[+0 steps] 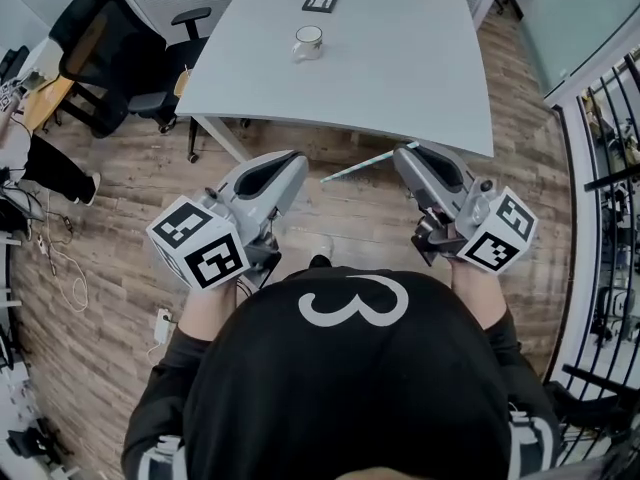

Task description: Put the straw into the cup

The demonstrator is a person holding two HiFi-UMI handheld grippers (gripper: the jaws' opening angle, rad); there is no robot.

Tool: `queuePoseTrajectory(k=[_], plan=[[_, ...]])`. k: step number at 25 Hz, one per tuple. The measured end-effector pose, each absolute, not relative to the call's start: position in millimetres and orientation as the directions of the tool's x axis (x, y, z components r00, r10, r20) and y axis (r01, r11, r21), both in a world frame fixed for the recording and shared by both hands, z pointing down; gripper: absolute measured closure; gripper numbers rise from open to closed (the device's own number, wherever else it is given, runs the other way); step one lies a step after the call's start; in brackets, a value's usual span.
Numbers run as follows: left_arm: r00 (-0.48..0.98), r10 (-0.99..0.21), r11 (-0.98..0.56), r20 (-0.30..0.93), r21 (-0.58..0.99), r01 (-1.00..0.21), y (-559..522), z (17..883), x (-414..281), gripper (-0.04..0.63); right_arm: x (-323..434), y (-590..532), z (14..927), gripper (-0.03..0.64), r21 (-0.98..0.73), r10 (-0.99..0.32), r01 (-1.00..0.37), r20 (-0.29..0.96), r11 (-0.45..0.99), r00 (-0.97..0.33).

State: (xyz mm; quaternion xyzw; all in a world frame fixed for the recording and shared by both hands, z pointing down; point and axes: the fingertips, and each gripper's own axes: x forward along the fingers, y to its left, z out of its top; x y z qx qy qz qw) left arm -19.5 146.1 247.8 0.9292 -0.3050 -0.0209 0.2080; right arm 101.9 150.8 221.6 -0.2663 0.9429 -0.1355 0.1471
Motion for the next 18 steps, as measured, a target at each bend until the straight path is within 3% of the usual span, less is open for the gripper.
queuePoseTrajectory(k=[18], plan=[[0.853,-0.518,-0.774,0.065,0.389,-0.500,3.0,251.6,-81.7,0.577,35.1,15.4,223.5,0.586,-0.316,-0.604,-0.537,-0.170,0.782,-0.779]])
